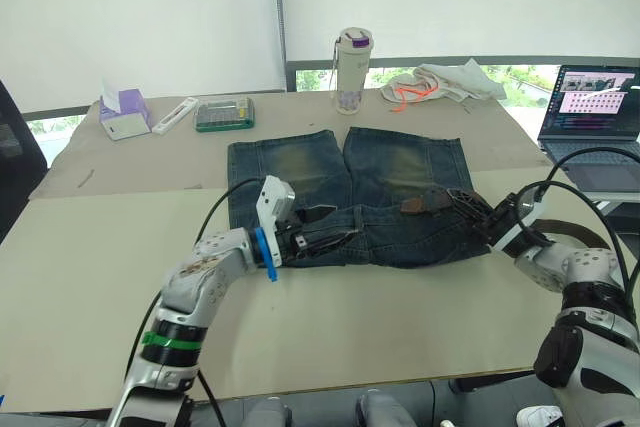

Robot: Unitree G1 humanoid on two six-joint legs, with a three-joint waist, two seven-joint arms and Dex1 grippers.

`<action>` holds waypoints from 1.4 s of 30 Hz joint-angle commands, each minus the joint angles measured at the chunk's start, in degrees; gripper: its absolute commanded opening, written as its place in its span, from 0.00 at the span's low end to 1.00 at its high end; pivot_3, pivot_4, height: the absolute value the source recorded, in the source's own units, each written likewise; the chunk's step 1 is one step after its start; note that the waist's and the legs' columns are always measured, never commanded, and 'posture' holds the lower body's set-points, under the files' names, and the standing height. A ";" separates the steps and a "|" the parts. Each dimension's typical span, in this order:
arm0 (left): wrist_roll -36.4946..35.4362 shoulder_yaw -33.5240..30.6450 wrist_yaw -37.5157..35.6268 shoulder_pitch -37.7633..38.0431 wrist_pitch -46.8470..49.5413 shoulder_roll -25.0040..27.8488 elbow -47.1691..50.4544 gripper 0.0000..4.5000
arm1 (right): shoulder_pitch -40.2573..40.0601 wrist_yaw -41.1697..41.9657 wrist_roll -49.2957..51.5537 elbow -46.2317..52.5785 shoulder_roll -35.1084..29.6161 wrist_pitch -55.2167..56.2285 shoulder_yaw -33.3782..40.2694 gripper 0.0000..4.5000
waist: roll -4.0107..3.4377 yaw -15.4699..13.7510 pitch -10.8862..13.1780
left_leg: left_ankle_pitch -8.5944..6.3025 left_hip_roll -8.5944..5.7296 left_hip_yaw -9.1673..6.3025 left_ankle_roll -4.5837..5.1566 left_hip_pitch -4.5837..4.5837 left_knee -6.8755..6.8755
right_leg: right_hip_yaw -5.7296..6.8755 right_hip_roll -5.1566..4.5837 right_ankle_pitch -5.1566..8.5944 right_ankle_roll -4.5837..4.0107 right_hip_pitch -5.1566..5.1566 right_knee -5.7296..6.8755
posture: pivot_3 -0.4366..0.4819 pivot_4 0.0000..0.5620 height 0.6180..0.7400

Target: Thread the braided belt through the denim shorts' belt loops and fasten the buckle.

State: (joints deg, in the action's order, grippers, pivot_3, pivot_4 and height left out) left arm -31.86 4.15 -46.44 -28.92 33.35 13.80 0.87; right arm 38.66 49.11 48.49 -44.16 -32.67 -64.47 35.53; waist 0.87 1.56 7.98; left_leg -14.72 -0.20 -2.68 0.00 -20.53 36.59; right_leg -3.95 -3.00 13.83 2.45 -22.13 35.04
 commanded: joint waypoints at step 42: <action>-10.38 -13.37 3.80 -24.36 9.58 -27.90 -43.79 0.91 | -7.32 -0.54 11.95 18.29 4.38 -6.90 0.25 0.00 | -0.05 0.79 -0.03 | -0.01 -0.05 -0.11 0.02 -0.24 0.09 | 0.03 0.03 0.00 0.08 -0.11 0.04 | 0.48 0.27 1.00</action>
State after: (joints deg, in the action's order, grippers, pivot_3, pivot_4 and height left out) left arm -40.88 -9.70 -41.69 -50.00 42.74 -6.54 -44.19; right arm 30.98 48.15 57.80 -28.33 -28.41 -70.47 35.48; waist 0.82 2.35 7.95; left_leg -14.73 -0.26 -2.79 0.02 -20.77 36.68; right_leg -3.92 -2.97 13.83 2.53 -22.24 35.09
